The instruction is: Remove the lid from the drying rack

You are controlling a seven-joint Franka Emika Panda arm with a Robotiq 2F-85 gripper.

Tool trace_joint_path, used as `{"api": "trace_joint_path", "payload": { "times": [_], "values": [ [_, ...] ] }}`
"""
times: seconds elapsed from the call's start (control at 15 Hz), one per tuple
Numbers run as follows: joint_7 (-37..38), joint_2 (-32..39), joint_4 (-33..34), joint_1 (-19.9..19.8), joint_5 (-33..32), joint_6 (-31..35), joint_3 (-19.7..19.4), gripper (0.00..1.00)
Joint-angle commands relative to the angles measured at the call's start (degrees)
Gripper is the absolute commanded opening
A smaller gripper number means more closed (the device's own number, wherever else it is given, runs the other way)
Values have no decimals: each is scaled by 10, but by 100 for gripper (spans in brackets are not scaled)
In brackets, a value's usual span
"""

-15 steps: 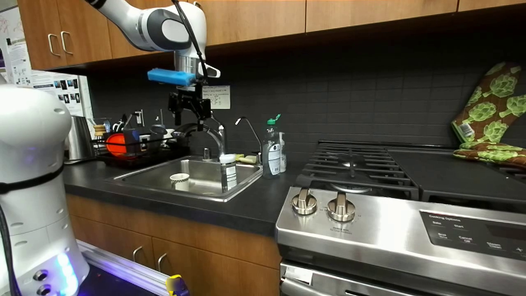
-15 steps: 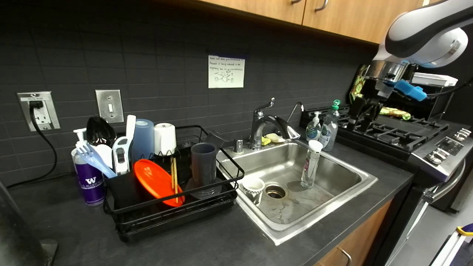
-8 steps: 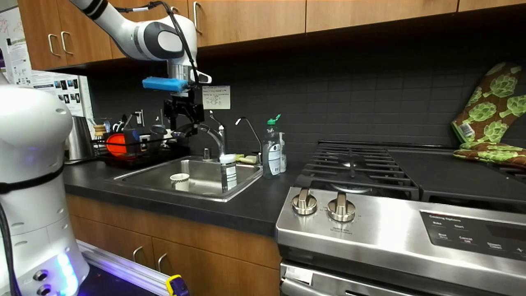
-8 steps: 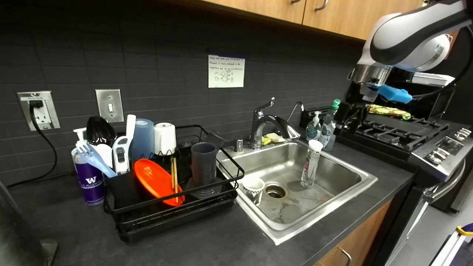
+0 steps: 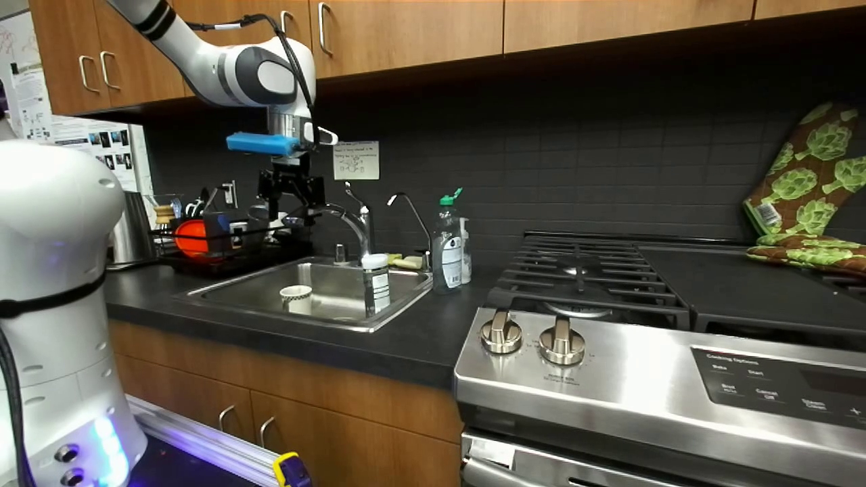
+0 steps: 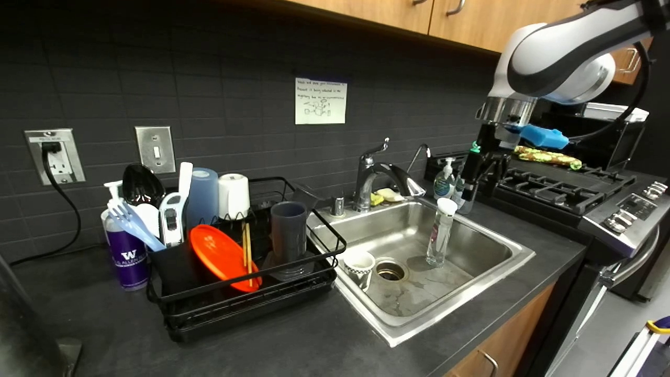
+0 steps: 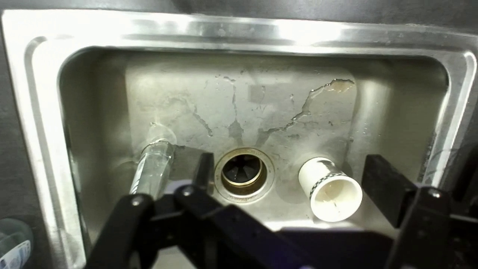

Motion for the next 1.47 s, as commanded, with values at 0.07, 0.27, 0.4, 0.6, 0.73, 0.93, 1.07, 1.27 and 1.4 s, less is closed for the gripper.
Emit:
{"api": "trace_joint_path", "payload": {
  "times": [0.07,0.27,0.4,0.6,0.73,0.93,1.07,1.27,1.4],
  "values": [
    [25,16,22,18,7,-27,21,100],
    [40,14,23,34,9,-47,41,100],
    [51,14,22,48,14,-54,58,100],
    [59,18,24,70,27,-50,80,100],
    [62,22,27,83,42,-39,91,100],
    [63,34,36,101,61,-37,105,100],
    [68,46,47,111,75,-33,116,100],
    [90,76,73,122,83,-14,137,100],
    [109,97,92,126,80,0,151,100]
  ]
}}
